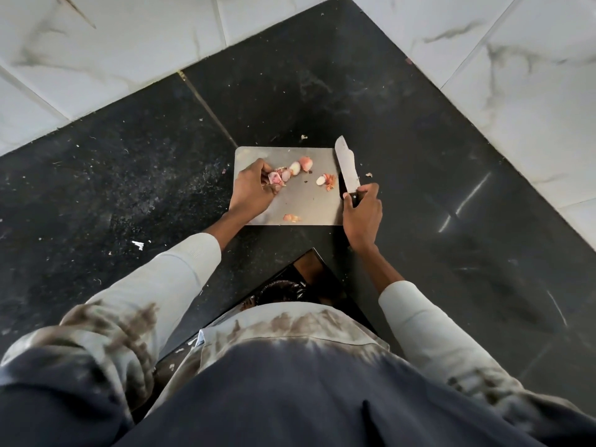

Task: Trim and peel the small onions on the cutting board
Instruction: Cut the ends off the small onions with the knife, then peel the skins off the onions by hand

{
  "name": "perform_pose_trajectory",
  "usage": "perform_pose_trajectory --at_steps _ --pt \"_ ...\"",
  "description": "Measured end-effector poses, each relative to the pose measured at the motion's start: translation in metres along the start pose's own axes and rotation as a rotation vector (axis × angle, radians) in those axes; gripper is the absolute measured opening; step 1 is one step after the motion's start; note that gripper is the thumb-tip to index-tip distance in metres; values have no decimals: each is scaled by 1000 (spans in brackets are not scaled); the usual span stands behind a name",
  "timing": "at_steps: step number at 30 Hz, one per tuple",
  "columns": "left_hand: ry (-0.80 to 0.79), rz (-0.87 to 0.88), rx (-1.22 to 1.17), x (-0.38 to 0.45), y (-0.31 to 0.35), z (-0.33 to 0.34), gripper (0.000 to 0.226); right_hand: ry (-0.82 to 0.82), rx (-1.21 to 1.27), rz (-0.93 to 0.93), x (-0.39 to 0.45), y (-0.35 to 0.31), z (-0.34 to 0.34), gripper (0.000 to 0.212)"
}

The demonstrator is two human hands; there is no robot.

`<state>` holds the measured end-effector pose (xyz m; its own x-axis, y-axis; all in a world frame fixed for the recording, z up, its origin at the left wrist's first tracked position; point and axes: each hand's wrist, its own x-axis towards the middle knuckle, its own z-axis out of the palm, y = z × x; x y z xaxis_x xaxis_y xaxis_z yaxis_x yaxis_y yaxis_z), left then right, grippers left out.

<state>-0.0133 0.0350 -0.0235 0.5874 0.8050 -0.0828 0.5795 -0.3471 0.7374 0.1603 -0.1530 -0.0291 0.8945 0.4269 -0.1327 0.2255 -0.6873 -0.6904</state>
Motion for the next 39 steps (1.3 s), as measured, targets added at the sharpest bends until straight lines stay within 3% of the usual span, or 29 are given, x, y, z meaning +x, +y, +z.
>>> perform_pose_trajectory --at_steps 8,14,18,21,27,32,39 --pt "-42 -25 12 3 7 -4 35 47 -17 -30 10 5 9 32" --pt "-72 -95 -66 13 2 -10 32 32 -151 5 16 2 15 51" --pt "-70 -129 -135 15 -5 -12 30 66 -237 9 16 -11 15 30" --pt "-68 -143 -173 16 -7 -16 28 117 -241 -104 19 -21 18 23" --pt "-90 -213 -306 20 -13 -20 24 -112 -211 -455 37 -56 40 33" --pt "-89 -280 -435 24 -23 -21 13 -187 -200 -543 46 -74 56 40" --pt "110 -193 -282 23 -24 -19 32 -217 -236 -514 48 -69 63 37"
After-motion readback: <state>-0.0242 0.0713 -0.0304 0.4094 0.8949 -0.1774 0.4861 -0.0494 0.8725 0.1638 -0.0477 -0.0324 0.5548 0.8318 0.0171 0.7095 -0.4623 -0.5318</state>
